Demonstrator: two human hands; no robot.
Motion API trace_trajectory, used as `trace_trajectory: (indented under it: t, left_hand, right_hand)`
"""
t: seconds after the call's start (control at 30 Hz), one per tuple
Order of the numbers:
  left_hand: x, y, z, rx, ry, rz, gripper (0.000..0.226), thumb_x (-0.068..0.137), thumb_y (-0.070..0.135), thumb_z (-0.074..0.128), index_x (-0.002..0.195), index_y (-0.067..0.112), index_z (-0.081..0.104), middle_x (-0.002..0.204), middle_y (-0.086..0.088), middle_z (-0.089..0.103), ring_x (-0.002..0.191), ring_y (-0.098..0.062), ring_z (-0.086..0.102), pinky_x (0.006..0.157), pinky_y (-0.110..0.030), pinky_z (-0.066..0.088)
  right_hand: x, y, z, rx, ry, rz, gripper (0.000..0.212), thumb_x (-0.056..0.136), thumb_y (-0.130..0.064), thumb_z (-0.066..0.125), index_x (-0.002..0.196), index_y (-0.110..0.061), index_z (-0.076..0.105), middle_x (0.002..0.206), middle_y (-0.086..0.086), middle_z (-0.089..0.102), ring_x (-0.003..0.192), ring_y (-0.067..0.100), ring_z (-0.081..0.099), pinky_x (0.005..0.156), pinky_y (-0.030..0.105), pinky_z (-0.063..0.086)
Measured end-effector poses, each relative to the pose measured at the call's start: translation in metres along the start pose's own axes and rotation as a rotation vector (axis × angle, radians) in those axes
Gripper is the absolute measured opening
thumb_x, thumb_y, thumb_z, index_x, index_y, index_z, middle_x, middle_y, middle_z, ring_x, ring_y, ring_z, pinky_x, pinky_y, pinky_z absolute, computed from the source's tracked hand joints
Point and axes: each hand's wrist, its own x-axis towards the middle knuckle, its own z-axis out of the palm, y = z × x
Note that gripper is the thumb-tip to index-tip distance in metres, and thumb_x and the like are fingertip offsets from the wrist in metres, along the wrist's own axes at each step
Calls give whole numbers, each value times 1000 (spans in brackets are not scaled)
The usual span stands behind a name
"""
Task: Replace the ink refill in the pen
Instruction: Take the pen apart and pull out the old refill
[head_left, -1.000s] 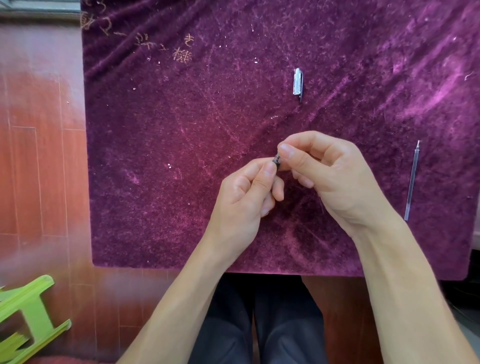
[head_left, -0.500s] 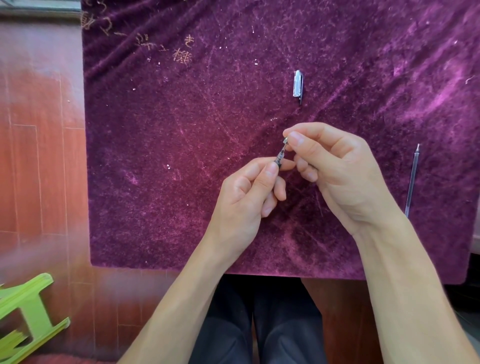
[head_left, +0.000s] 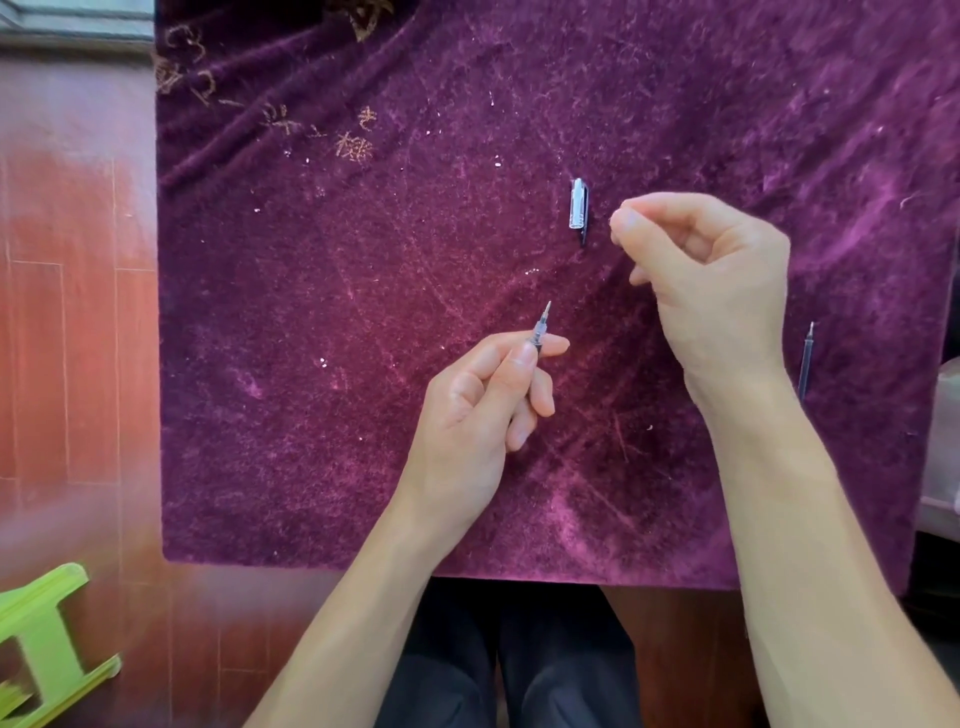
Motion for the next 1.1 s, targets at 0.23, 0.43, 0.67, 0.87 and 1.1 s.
trace_trajectory:
  t: [0.23,0.43,0.67,0.87,1.1]
  left_hand:
    - [8,0,-1,-6,17,20,29,108,21,44,114,13,72,73,1,61,50,-3,44,52,-10,39]
    - [13,1,1,-14,17,1,30,108,22,44,116,14,72,74,0,61,52,-7,43,53,-12,39]
    - [18,3,5,-17,29,1,29,108,19,44,114,11,72,73,-1,61,51,-7,42,53,-14,39]
    - [21,5,6,-8,26,9,30,109,19,44,115,9,71,74,-3,60,51,-7,42,54,-14,40]
    - [23,6,7,-8,20,-3,30,109,19,44,116,7,71,74,-4,60,51,-7,41,53,-15,39]
  right_hand:
    - [31,10,6,-335,26,-124,9,92,-30,75,98,-30,81,80,-20,74,63,-2,64,69,8,51]
    - [38,16,7,-448,-30,-171,13,93,-26,74,103,-28,82,90,-10,75,58,4,56,69,4,44]
    - [40,15,6,-485,-45,-172,13,92,-26,75,103,-27,82,93,-3,77,58,3,55,67,4,44]
    - [40,14,5,-483,-50,-160,13,91,-25,75,103,-27,81,93,-4,76,57,1,55,66,3,44]
    - [35,6,1,-477,-72,-151,18,90,-23,77,107,-26,80,95,-2,76,59,5,56,66,4,44]
